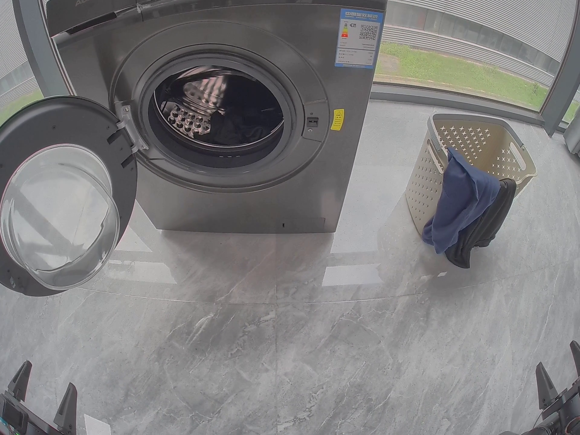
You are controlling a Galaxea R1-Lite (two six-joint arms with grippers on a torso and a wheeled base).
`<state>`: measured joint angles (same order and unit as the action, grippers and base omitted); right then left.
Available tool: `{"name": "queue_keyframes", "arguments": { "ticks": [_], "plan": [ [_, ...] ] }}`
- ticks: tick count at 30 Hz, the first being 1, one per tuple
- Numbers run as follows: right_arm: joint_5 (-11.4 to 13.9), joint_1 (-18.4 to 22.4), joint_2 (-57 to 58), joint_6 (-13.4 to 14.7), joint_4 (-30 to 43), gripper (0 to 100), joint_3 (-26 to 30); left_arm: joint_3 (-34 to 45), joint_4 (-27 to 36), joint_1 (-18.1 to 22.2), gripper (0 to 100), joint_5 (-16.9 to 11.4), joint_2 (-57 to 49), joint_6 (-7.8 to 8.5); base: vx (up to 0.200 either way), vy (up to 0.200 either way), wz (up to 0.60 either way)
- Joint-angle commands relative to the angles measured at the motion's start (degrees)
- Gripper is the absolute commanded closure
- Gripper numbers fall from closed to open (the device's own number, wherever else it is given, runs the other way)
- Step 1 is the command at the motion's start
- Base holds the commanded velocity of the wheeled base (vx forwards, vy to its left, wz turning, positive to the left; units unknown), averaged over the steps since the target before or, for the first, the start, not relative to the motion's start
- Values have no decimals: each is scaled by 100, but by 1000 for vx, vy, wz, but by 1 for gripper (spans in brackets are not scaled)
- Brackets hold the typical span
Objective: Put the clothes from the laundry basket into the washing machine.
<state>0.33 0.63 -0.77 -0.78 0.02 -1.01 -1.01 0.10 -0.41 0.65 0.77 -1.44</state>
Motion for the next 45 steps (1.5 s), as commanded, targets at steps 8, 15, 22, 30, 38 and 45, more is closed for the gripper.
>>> {"name": "queue_keyframes", "arguments": {
  "ticks": [8, 15, 22, 30, 38, 45],
  "plan": [
    [2, -2, 77, -1, -2, 0, 101, 92, -1, -2, 0, -12, -77, 30, 0, 0, 0],
    [2, -2, 77, -1, -2, 0, 101, 92, -1, -2, 0, -12, -77, 38, 0, -57, 0],
    [2, -2, 77, -1, -2, 0, 101, 92, -1, 6, 0, -12, -77, 47, 0, -200, 0],
    [2, -2, 77, -10, -2, 0, 101, 92, -1, -2, 0, -21, -77, 47, 0, -200, 0],
    [2, -2, 77, -1, -2, 0, 101, 92, -1, -2, 0, -21, -77, 38, 0, -200, 0],
    [2, -2, 77, -10, -2, 0, 101, 92, -1, -2, 0, -21, -77, 30, 0, -143, 0]
  ]
}}
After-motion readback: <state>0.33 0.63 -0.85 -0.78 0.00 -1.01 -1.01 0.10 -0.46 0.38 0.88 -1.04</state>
